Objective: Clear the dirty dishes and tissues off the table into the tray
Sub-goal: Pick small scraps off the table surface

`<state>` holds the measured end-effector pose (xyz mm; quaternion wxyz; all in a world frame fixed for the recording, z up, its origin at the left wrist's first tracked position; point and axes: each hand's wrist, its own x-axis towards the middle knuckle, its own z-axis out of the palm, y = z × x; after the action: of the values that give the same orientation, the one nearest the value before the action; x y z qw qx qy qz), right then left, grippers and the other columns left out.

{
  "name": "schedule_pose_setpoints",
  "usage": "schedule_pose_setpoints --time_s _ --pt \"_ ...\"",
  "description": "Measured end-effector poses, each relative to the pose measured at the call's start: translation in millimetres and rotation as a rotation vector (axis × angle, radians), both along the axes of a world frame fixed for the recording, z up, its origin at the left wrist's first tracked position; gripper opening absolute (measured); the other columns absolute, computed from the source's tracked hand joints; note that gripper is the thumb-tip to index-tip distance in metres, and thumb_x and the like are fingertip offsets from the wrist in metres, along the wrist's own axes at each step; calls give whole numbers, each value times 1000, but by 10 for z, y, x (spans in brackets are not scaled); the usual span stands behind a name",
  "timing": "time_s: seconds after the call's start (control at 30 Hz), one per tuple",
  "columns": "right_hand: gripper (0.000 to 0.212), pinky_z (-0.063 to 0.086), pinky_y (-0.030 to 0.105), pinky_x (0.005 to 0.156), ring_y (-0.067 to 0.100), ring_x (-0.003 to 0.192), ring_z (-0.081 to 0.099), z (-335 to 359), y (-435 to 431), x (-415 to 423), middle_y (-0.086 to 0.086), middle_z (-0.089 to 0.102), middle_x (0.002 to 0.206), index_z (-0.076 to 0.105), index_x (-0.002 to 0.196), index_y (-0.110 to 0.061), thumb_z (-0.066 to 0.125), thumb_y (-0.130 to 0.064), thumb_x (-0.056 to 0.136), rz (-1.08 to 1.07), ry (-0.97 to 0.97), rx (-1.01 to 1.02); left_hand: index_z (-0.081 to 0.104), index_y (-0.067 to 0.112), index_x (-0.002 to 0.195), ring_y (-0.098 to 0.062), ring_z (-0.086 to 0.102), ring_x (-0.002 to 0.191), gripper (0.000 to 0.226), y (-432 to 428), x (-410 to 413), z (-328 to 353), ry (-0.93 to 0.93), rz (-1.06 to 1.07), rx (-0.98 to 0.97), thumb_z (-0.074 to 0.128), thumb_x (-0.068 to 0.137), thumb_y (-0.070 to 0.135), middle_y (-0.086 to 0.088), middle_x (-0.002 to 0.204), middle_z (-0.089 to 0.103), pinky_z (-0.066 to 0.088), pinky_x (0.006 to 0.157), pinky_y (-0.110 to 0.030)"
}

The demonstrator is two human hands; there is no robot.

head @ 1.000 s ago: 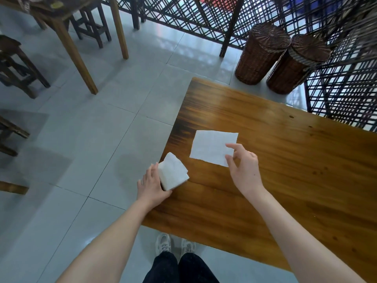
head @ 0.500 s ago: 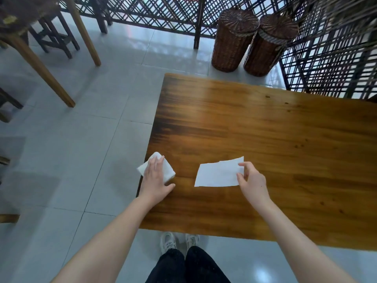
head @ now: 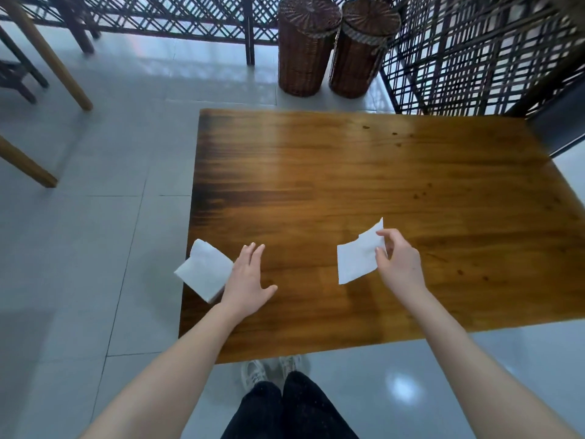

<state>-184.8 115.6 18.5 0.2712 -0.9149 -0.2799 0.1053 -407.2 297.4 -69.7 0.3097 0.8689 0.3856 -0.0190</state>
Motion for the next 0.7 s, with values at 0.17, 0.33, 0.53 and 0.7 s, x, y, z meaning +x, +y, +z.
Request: schedule_pose_setpoints --time_s 0.17,0.33,0.53,0.7 --pt "28 47 39 74 21 78 54 83 68 58 -11 50 75 55 119 -17 54 -8 93 66 -18 25 16 26 152 -19 8 149 91 -79 66 -24 38 -55 -46 72 82 43 2 161 13 19 116 -38" --pt "30 37 28 67 13 71 49 -116 154 -8 -11 48 74 54 121 -17 55 -8 92 132 31 34 13 24 153 -21 5 149 93 -137 49 -19 113 -80 -90 71 83 43 0 161 13 18 120 -40" --pt "31 50 39 86 18 89 60 -539 80 81 -3 64 92 52 126 -19 55 -20 95 135 82 -173 15 25 153 -21 8 149 92 -239 134 -32 161 -21 -91 71 83 45 1 161 15 18 118 -39" --pt "29 43 32 88 17 104 56 -758 60 199 -2 59 116 58 122 -23 57 -22 93 293 -26 -318 18 26 152 -20 12 148 91 -377 326 -30 172 28 -65 73 81 44 1 160 18 20 117 -37"
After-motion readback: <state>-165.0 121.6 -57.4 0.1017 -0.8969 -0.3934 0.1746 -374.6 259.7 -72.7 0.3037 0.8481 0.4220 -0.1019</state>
